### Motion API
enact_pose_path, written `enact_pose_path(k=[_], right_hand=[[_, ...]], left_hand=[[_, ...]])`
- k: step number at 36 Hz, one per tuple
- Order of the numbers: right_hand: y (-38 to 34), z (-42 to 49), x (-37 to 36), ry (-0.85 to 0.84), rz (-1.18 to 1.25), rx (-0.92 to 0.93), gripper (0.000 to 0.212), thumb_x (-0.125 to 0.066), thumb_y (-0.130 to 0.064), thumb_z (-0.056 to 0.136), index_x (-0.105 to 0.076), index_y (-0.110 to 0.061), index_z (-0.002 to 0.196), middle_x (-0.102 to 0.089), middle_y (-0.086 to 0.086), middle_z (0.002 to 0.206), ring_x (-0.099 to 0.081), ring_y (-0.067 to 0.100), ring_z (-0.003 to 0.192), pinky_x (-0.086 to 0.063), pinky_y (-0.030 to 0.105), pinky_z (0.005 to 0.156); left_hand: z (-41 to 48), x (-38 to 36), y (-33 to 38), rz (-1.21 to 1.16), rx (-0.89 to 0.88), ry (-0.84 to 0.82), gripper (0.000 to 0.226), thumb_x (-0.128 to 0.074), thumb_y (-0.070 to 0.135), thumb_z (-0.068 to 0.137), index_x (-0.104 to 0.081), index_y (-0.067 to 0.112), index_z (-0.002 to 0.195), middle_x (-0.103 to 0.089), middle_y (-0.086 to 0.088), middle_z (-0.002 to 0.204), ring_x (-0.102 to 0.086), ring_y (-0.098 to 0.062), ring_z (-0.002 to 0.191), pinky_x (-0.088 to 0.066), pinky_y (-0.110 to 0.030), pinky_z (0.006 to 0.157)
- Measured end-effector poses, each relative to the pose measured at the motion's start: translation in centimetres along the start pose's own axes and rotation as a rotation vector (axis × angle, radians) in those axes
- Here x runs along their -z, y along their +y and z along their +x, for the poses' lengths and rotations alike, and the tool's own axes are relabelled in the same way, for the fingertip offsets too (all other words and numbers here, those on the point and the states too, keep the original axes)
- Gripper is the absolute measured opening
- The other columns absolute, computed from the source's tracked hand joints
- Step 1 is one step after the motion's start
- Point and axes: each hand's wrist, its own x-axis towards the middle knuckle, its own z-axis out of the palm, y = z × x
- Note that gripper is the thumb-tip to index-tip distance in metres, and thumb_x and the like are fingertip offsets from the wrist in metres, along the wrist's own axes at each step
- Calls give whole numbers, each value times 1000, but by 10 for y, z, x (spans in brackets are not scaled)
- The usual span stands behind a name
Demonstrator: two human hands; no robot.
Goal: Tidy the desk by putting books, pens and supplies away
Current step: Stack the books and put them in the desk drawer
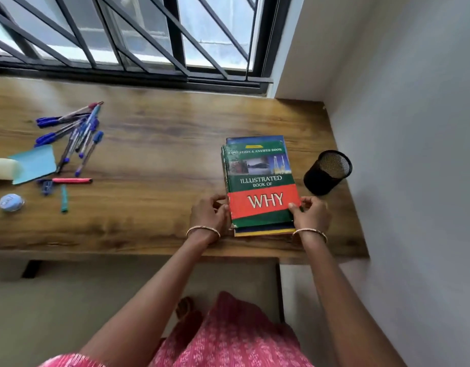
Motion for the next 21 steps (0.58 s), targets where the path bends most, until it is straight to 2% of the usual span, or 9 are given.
enact_pose_path(k=[3,5,8,10,12,15,17,19,21], right_hand=[[13,-17,9,95,15,69,18,-75,-20,77,-69,-15,94,-67,11,98,-66,28,87,-51,34,81],[20,-39,16,156,81,150,5,-70,-20,83,-67,-17,85,-66,7,88,-64,26,81,-51,33,75],[32,-88,22,188,186,221,18,-64,-28,91,-65,-14,79,-64,1,76,-60,17,70,-49,29,66],[44,-127,19,186,215,234,28,-61,-31,94,-62,-14,72,-62,0,68,-56,14,62,-43,23,58],[58,-164,7,121,229,168,33,-59,-32,94,-59,-16,66,-57,-2,59,-52,9,55,-37,19,52],[78,-208,-21,-54,259,8,31,-62,-26,93,-60,-17,63,-53,-5,53,-49,7,51,-35,24,50],[84,-224,-41,-131,387,-137,29,-61,-25,94,-66,-16,66,-59,-4,58,-52,3,51,-42,21,51],[87,-227,-63,-146,579,-330,27,-59,-18,95,-69,-8,72,-64,3,65,-58,8,57,-49,15,54],[88,-221,-88,-152,746,-539,22,-56,-6,95,-65,-3,76,-61,10,66,-56,13,54,-47,13,46]], left_hand=[[-24,10,-14,-55,1,-15,18,-67,16,85,-73,22,100,-73,0,79,-70,-17,72,-59,-33,70],[-45,15,-28,-91,27,10,12,-67,18,86,-74,21,95,-70,7,74,-69,-11,65,-58,-28,64],[-83,22,-53,-15,1,98,12,-63,32,88,-69,25,80,-68,13,66,-64,0,63,-49,-20,60],[-109,21,-73,-13,2,107,22,-60,38,90,-65,25,73,-67,13,59,-63,1,57,-48,-22,57],[-127,14,-99,-42,64,77,25,-59,39,90,-65,24,71,-66,12,58,-63,-1,56,-49,-26,57],[-138,-1,-147,-150,256,1,26,-59,36,89,-68,20,71,-68,7,57,-67,-11,58,-56,-32,64],[-136,-10,-167,-427,461,-48,25,-57,25,92,-66,15,71,-66,1,57,-66,-18,57,-57,-28,61],[-130,-13,-176,-796,753,-124,23,-49,13,97,-63,10,79,-65,-5,63,-62,-19,60,-52,-23,57],[-121,-13,-189,-1085,958,-201,25,-43,16,100,-62,8,88,-68,-11,86,-62,-21,73,-50,-31,71]])
